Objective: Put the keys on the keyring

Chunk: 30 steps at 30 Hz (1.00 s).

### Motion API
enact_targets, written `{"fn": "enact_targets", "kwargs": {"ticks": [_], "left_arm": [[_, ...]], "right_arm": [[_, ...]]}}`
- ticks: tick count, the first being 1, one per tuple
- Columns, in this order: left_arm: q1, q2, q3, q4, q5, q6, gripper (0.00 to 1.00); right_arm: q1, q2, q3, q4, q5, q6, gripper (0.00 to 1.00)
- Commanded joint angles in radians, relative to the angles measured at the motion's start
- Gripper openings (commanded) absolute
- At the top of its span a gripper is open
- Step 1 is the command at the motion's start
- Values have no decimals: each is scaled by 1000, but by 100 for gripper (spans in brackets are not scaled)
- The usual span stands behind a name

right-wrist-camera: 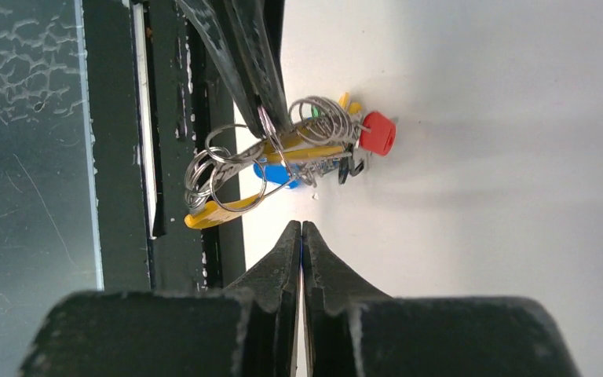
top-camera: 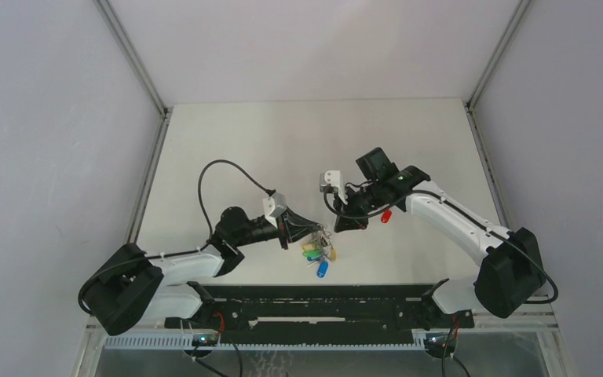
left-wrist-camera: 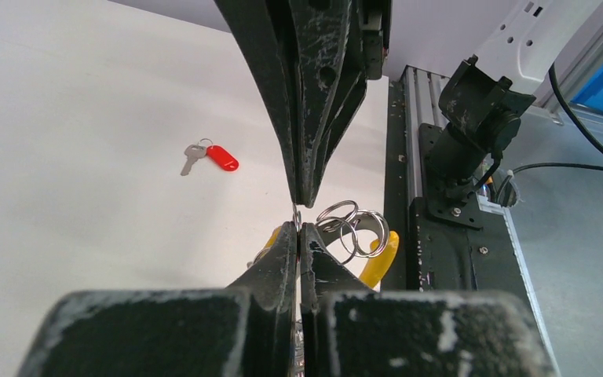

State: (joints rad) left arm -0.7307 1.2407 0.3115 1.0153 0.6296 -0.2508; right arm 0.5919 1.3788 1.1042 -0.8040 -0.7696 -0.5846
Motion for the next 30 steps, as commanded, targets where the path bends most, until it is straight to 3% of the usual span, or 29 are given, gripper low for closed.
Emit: {"fn": "enact_targets", "kwargs": {"ticks": [1,6,14,19,30], "left_arm": [[5,-32,-23,114,-21,-8,0],[5,-27,-25,131,-19,-16,0],[5,-10,-22,139,-1,-20,0],[5,4,-11,140,18,-24,0],[5,17,-2,139,33,-27,0]], "right_arm": [[-4,-28,-21,41,-4,39,0],[-14,-63,-46,95,-23,52,0],[-30,-193,-113,272,-55,54,13],[-25,-181,-112,307,-110,29,19],[9,-118,-103,298,-156,-7,19]]}}
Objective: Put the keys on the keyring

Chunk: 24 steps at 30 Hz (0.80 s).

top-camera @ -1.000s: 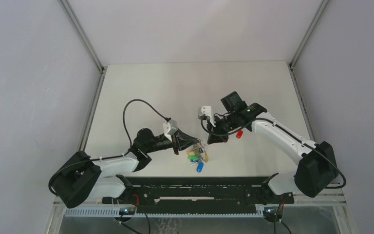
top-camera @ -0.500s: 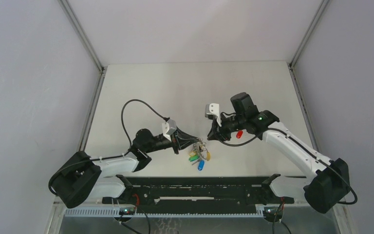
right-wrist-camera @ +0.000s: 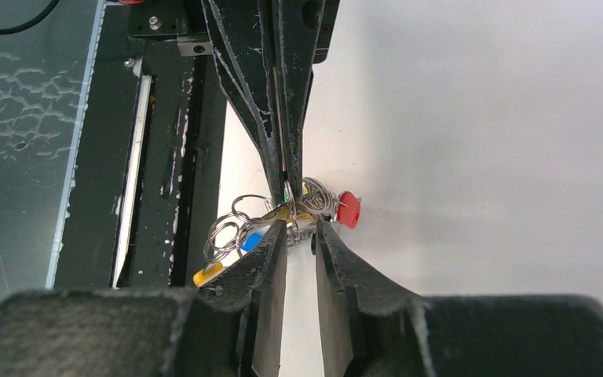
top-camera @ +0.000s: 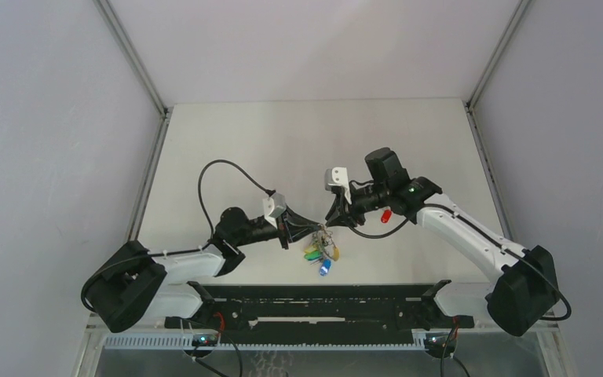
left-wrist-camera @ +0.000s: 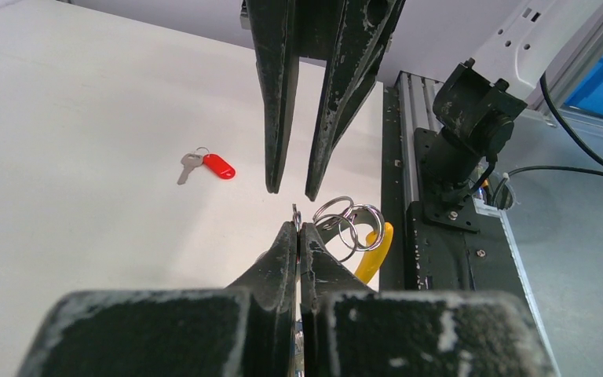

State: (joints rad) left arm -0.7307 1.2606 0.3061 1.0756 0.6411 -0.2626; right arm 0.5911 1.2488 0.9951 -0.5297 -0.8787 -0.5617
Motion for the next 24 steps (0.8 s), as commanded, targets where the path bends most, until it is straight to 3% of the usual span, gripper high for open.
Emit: {"fn": "enact_targets", "kwargs": {"ticks": [1,9,15,24], "left_arm": [[5,-2,3,79,23,-15,0],[4,-6,2,78,22,-15,0],[5,-14,0,78,15,-15,0],[8,-36,-24,114,-22,-31,0]], "right_arm": [[12,19,11,18,-52,-36,19],[21,69,40,-44,-76,-76,17],[1,74,40,-66,-79,-78,0],[-29,101,39,-93,-81,-62,0]]}}
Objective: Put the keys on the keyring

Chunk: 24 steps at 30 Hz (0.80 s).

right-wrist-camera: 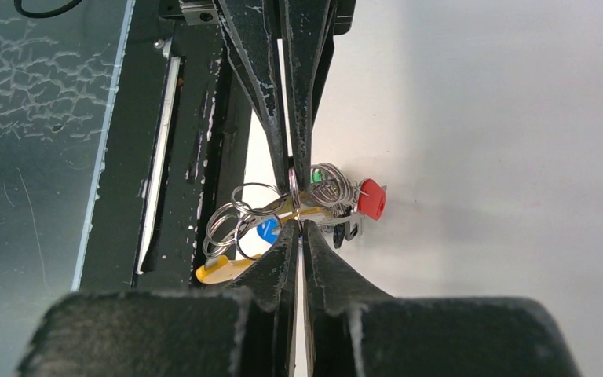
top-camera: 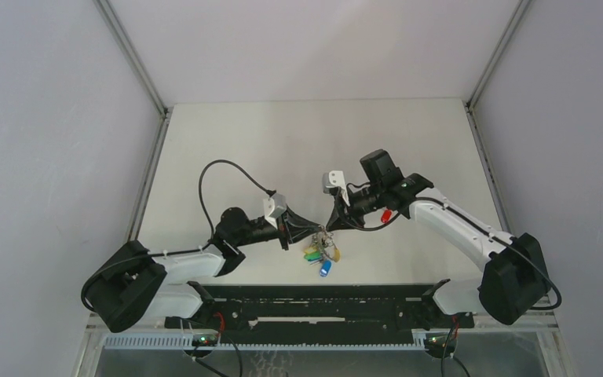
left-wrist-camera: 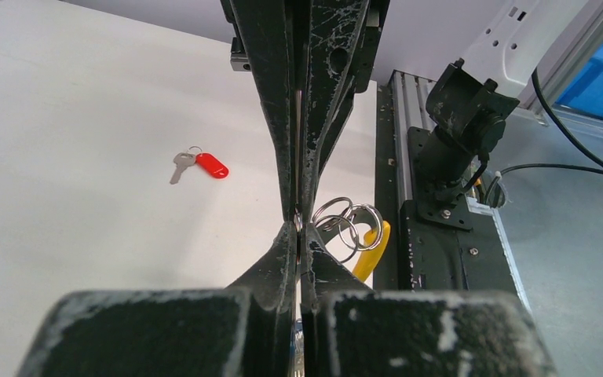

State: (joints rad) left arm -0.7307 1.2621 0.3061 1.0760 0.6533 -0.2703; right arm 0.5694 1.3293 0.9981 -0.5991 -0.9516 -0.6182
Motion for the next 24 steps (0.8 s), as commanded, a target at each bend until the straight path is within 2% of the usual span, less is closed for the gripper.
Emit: {"fn": "enact_targets", "kwargs": {"ticks": [1,6,17,24], "left_arm": [[9,-37,-27,124,-35,-29,0],[14,-24,-38,174,-40,-53,0],[32,1,-51,262,-43,-101,0],[33,23,-48,277,-35,-110,0]], "right_arm": [[-6,28,36,-22,-7,-1,0],[9,53,36,7,11,48,0],[40,64,33,41,152,113,0],[33,-12,7,79,130,117,9]]}}
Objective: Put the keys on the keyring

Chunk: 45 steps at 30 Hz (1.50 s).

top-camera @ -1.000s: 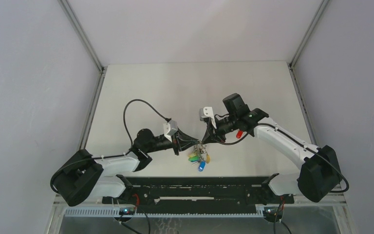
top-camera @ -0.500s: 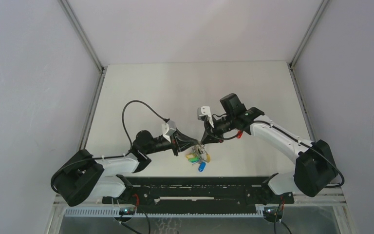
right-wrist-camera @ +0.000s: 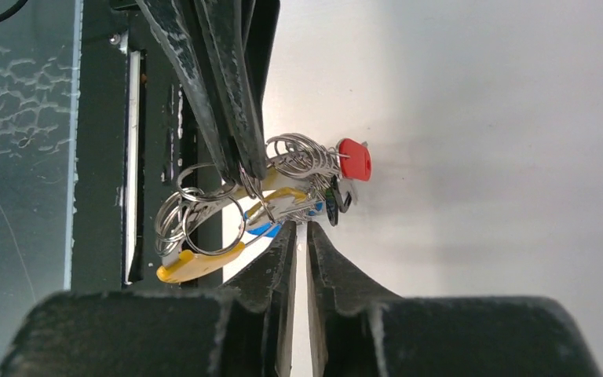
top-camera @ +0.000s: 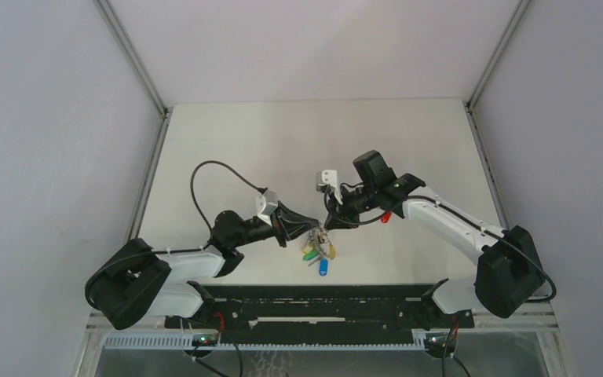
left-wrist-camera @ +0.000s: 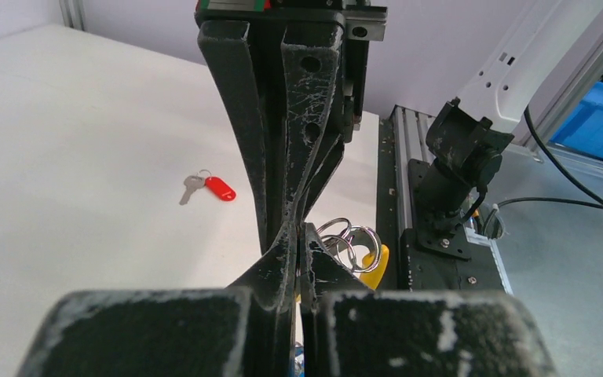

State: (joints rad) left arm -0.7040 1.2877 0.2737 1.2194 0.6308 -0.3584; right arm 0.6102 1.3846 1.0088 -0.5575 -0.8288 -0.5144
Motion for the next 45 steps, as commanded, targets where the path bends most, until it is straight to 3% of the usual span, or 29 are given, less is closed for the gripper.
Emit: {"fn": "enact_targets", "kwargs": {"ticks": [1,14,34,45], "left_arm": [[6,-1,-16,133,-11,-22,0],[6,10,-10,133,4,-24,0],[6,34,-5,157,7,-45,0],[6,33,-7,161,3,-46,0]], "right_arm": [[-10,-86,-12,51,2,13,11],[-33,-200,-85,233,-99,35,23],[4,-124,-107,270,-142,30,21],[10,-102,-107,281,-154,28,13]]}}
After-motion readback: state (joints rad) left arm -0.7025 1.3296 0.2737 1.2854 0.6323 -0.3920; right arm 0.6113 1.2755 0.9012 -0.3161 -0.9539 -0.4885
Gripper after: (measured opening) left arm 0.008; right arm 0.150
